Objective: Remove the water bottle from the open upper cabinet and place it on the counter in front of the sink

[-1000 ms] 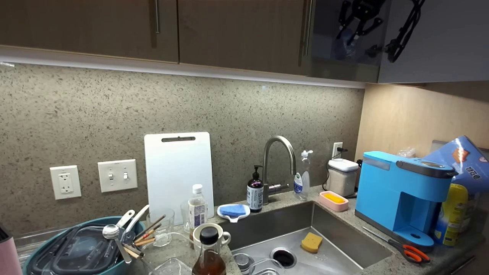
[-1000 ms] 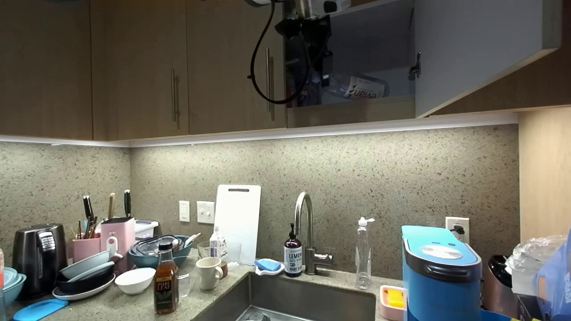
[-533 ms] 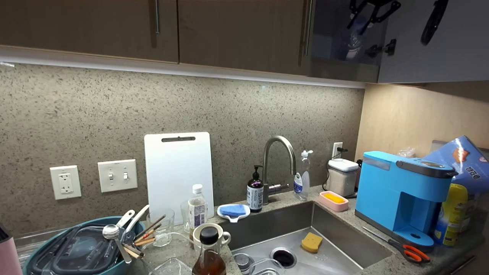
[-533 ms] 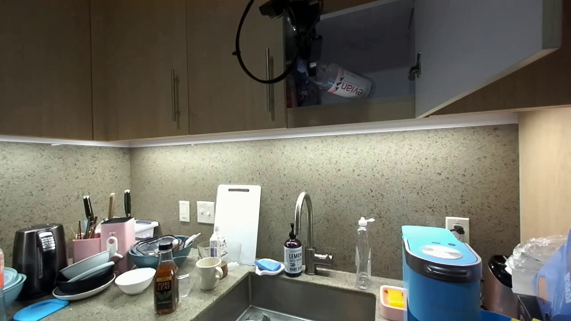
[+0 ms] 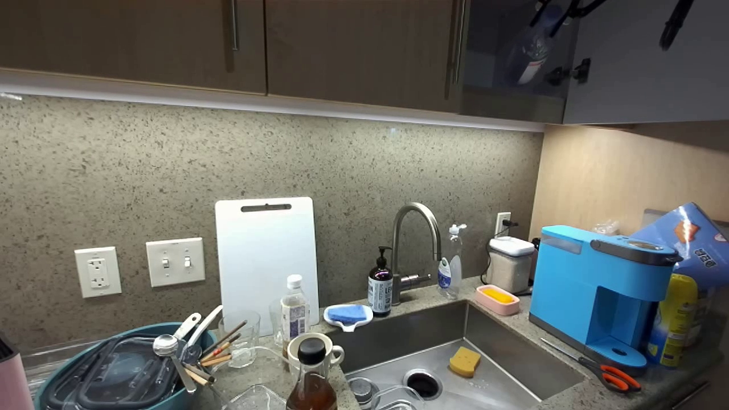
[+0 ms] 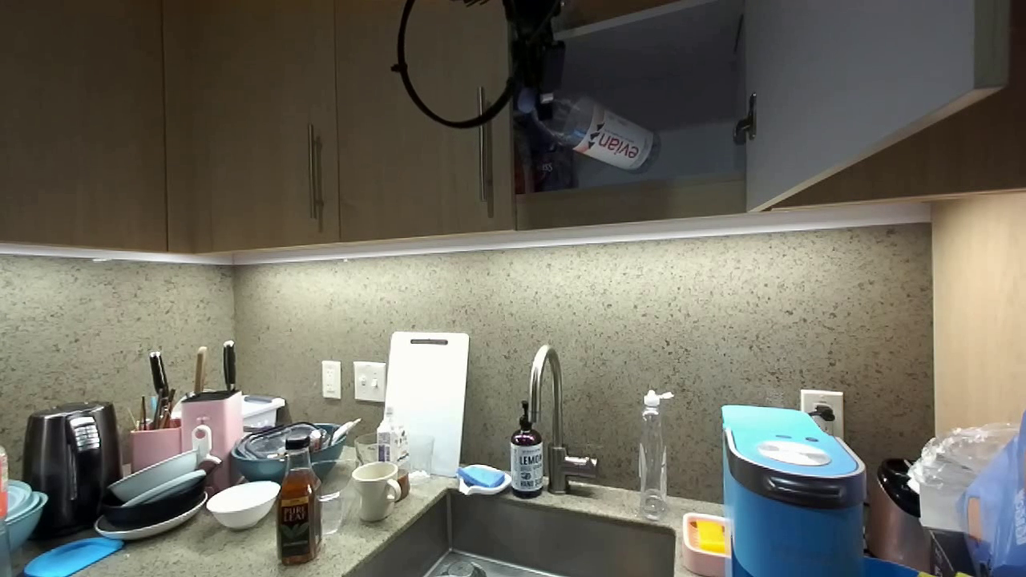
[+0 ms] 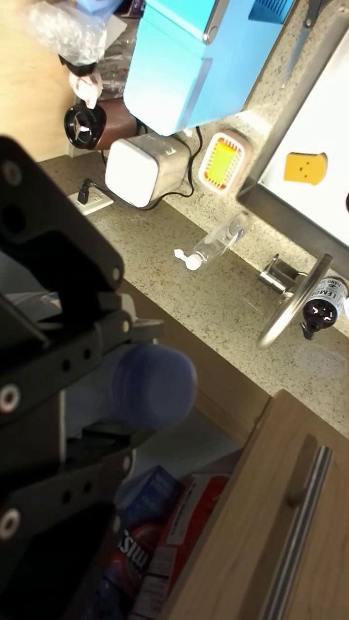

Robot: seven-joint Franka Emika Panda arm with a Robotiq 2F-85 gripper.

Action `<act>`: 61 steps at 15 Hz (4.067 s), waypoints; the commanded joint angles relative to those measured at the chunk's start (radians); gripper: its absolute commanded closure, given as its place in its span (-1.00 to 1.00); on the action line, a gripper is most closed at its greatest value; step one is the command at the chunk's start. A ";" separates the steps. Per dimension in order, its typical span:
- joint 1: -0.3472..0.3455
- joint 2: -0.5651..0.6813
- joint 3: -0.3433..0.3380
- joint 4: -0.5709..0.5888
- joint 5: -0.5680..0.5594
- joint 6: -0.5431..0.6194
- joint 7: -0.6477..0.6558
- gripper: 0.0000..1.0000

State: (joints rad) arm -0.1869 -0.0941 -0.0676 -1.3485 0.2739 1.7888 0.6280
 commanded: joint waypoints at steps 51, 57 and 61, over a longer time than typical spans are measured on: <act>-0.040 -0.011 -0.195 -0.144 0.061 -1.018 -0.484 0.72; -0.053 0.155 -0.210 -0.052 -0.063 -1.052 -0.592 0.72; -0.061 0.253 -0.197 -0.010 -0.149 -1.152 -0.710 0.72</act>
State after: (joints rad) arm -0.2298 0.0841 -0.2797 -1.4222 0.1955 0.7328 0.0204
